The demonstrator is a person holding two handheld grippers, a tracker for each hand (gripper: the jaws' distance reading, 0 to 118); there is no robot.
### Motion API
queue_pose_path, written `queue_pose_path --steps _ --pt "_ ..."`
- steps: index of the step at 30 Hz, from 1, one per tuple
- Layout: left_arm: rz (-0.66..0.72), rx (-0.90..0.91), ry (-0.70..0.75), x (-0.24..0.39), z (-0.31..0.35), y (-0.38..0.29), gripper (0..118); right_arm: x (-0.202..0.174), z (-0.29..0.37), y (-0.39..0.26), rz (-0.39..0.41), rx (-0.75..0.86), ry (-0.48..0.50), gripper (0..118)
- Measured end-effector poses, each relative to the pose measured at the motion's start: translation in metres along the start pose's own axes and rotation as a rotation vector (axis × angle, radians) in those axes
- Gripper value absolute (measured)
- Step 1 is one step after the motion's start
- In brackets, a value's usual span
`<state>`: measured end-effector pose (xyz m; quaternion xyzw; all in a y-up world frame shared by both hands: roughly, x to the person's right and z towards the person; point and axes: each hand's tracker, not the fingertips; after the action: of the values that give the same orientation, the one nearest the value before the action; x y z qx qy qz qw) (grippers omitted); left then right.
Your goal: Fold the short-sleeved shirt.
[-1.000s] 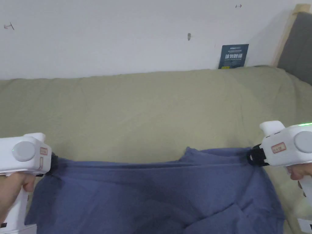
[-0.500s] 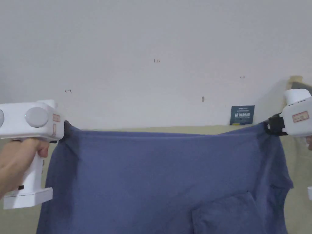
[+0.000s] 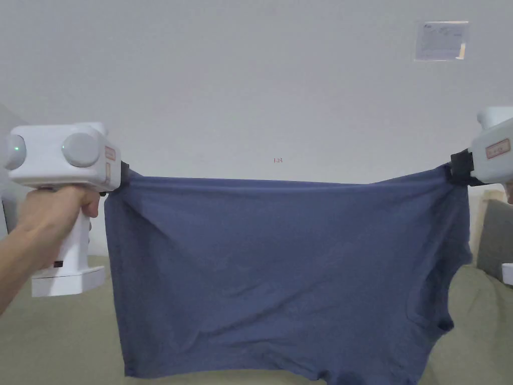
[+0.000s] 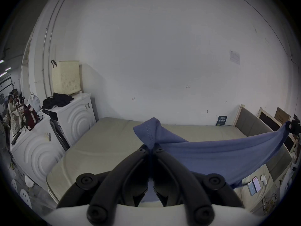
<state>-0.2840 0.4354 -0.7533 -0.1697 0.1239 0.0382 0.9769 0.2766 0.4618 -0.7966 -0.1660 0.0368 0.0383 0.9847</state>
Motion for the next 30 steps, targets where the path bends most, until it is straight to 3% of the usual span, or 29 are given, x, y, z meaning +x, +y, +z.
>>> queue_pose_path --steps 14,30 --pt "0.0 0.002 0.031 0.009 -0.022 0.027 2 -0.002 -0.023 0.027 -0.02 0.016 -0.015 2" --pt "-0.016 -0.022 0.074 0.049 -0.119 0.053 2 0.004 -0.153 0.089 0.026 -0.011 -0.05 2"
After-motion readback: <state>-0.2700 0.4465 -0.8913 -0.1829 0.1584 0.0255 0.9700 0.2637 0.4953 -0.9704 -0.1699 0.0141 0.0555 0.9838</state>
